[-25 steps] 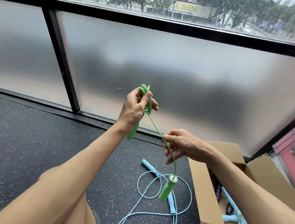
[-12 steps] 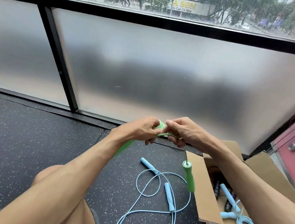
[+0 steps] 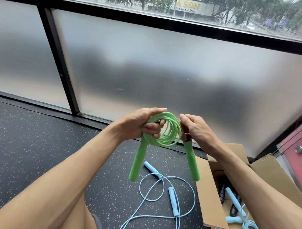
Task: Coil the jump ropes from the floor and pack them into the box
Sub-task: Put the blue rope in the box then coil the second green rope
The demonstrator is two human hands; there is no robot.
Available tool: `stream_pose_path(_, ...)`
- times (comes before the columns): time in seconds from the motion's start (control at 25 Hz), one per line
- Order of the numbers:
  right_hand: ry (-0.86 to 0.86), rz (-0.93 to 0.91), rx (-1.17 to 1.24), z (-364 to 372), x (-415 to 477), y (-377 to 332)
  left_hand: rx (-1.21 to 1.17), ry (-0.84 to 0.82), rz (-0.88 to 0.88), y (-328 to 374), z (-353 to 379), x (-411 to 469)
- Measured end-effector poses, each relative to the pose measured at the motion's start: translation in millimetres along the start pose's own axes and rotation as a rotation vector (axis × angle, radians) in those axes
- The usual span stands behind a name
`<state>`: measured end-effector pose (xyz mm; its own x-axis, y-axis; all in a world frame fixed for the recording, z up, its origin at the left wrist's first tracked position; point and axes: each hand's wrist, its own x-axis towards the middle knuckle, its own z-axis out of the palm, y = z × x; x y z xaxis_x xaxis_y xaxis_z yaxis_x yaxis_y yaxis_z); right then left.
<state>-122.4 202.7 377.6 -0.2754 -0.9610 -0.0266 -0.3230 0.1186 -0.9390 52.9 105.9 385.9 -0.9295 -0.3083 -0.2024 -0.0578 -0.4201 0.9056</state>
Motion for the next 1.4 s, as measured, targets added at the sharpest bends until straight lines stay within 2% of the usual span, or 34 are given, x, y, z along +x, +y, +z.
stream_pose_path(0.16,-0.014,0.037,0.120,3,5,5,-0.167,-0.021,0.099,-1,5,-1)
stream_pose_path(0.28,-0.003,0.034,0.186,2,6,6,-0.211,-0.014,0.151,-2,7,1)
stream_pose_path(0.4,-0.028,0.069,0.284,4,1,5,-0.180,0.071,0.247,-2,8,5)
stream_pose_path(0.52,-0.014,0.179,0.497,5,-3,3,-0.002,0.189,0.371,-5,13,10)
stream_pose_path(0.64,0.053,0.235,0.619,2,-3,7,0.336,0.328,0.474,-14,23,19)
stream_pose_path(0.8,0.109,0.270,0.319,-2,-13,13,0.849,0.442,0.558,-35,40,35)
stream_pose_path(0.96,0.131,0.324,0.277,-21,-26,10,1.275,0.416,0.564,-57,55,51)
stream_pose_path(1.08,0.042,0.356,0.204,-37,-41,14,1.417,0.333,0.584,-71,68,61)
stream_pose_path(1.24,-0.005,0.359,0.108,-58,-59,29,1.439,0.210,0.648,-88,83,71)
stream_pose_path(1.4,0.013,0.310,0.048,-79,-75,39,1.440,0.243,0.766,-106,98,83)
